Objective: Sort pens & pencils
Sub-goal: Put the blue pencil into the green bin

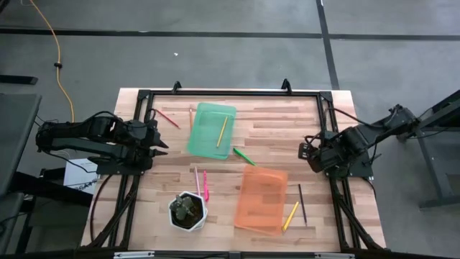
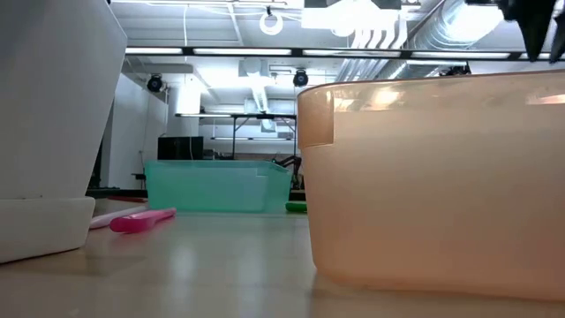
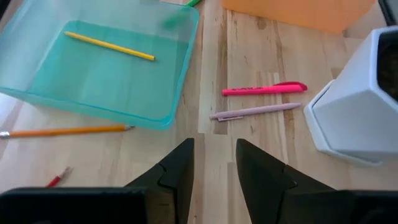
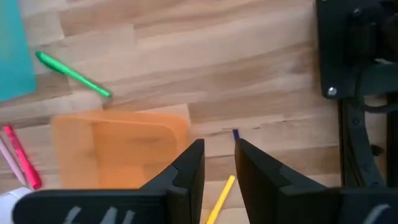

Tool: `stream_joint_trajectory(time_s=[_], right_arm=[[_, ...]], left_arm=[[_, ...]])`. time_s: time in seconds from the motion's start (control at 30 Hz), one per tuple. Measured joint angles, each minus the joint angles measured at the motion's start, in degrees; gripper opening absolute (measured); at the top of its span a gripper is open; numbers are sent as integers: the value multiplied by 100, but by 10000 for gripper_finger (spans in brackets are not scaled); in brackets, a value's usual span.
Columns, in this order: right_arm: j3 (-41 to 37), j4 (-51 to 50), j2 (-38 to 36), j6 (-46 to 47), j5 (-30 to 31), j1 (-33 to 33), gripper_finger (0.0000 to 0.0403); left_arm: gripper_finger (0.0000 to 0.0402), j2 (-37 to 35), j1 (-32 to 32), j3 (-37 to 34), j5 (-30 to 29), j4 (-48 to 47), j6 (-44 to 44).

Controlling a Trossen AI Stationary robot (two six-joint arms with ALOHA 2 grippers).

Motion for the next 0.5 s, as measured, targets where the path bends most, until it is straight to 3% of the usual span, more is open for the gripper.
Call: stream_joint_trajectory(time_s=[0.23,0.5], right_arm=[[-1372,1451,-624,-33,-613,110,80],[-1951,2094,-548,215,-1031,453,63]], left_arm=[[108,0,0,-1,-3,1,-389],[108,0,1,-1,-7,-62,-585]])
